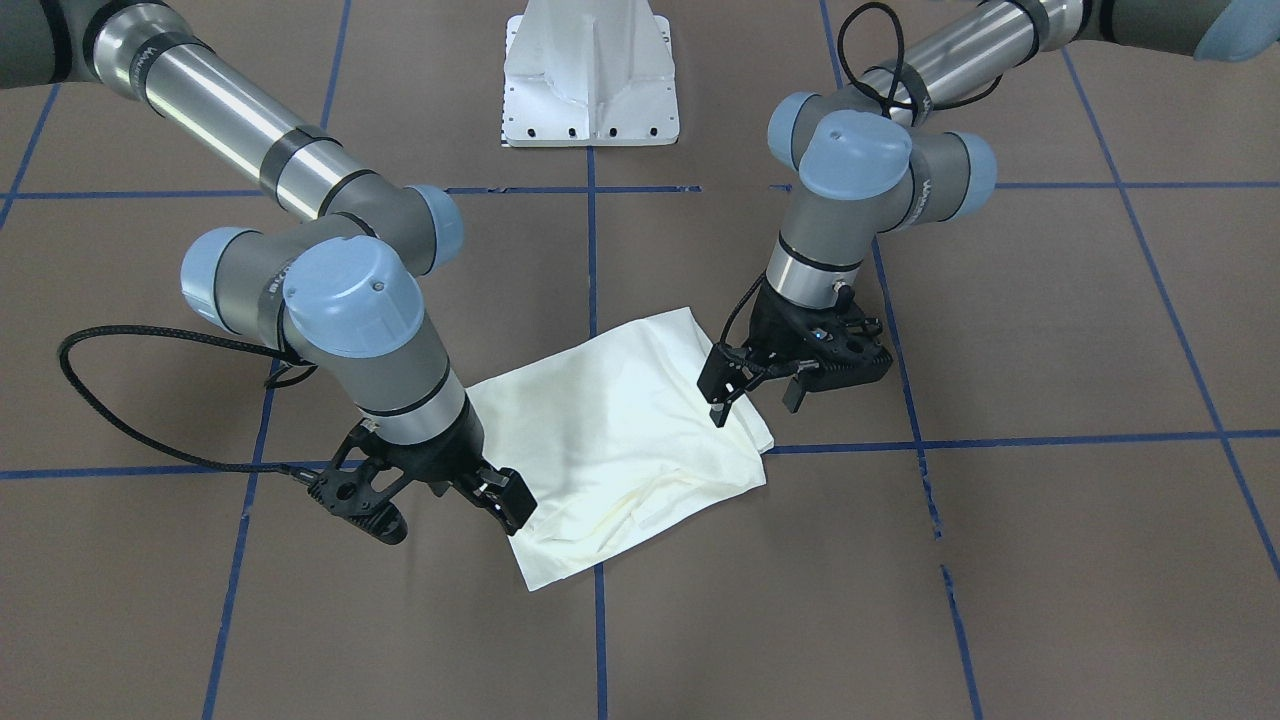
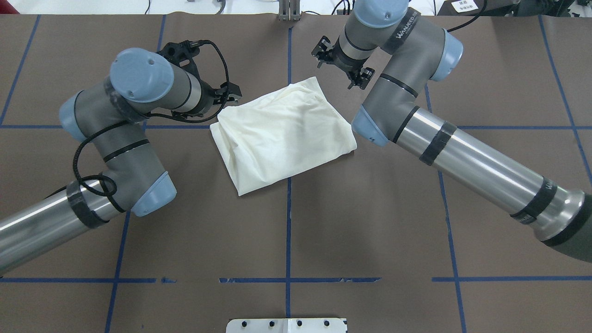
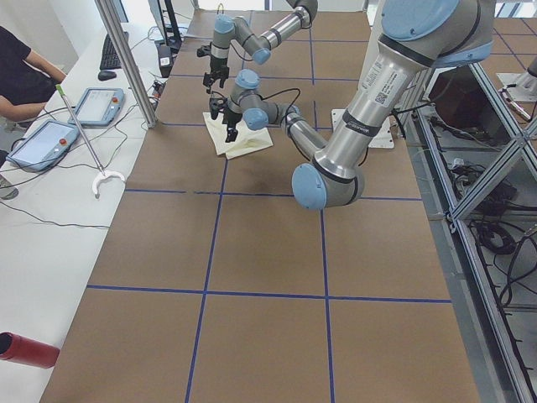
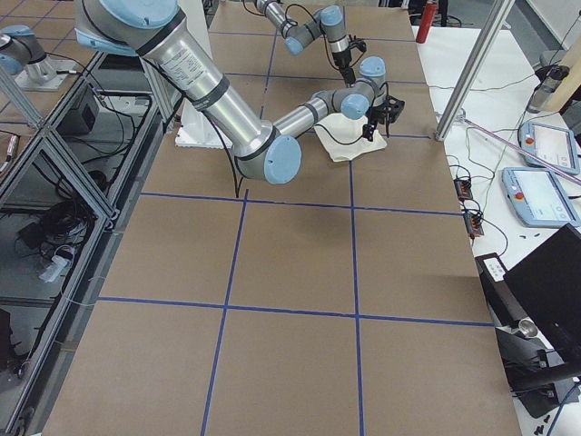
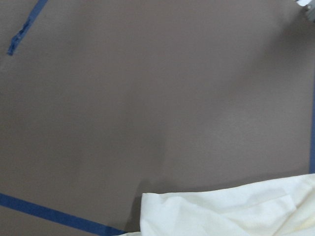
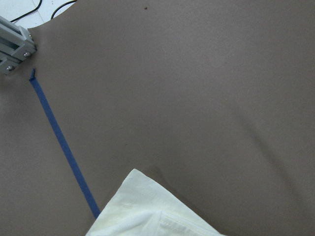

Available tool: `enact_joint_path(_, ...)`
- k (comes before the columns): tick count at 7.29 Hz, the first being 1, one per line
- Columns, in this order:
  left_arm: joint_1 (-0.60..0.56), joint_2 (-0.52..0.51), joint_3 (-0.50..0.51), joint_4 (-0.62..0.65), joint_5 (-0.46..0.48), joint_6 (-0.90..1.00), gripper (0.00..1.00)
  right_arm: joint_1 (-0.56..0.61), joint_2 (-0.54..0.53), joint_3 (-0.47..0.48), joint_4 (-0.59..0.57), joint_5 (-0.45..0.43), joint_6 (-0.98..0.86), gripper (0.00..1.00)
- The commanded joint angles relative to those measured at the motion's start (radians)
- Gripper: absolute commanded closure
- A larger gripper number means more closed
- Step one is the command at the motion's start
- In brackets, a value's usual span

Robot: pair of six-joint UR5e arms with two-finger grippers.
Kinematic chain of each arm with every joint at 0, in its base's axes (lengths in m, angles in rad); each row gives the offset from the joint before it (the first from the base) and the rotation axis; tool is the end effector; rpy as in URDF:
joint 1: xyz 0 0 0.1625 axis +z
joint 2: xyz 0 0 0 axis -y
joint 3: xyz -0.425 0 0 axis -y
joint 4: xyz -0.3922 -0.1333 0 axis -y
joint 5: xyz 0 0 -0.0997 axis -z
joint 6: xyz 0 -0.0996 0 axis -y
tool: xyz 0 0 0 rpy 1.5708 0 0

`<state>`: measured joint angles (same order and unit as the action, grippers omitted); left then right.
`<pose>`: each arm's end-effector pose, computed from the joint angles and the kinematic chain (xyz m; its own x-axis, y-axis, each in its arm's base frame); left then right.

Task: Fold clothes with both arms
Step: 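Release the folded shirt and raise both grippers away from it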

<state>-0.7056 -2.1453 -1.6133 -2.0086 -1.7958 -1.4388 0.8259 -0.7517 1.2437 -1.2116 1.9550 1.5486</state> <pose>0.4490 -0.5284 0.2535 0.4361 -0.2030 -0.8767 0.4308 0.9024 0.0054 -0.4659 -0.6468 0.2533 0.4576 0.4659 0.7574 -0.4804 0.8463 -0.2303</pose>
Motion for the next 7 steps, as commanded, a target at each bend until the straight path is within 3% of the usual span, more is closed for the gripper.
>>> enact_joint_path(1,-0.014,0.121,-0.175,-0.019,-0.082,0.026,0.0,0.076,-0.166,0.165,-0.125,0.021,-0.358,0.0)
enact_joint_path(2,-0.058,0.195,-0.235,-0.012,-0.085,0.158,0.0,0.141,-0.248,0.246,-0.179,0.057,-0.518,0.0)
enact_joint_path(3,-0.136,0.291,-0.282,-0.009,-0.133,0.296,0.0,0.229,-0.326,0.291,-0.199,0.149,-0.648,0.0)
enact_joint_path(5,-0.347,0.456,-0.284,-0.001,-0.256,0.659,0.0,0.382,-0.484,0.325,-0.201,0.258,-0.94,0.0)
enact_joint_path(7,-0.548,0.518,-0.266,0.153,-0.26,1.12,0.0,0.532,-0.652,0.318,-0.201,0.335,-1.298,0.0)
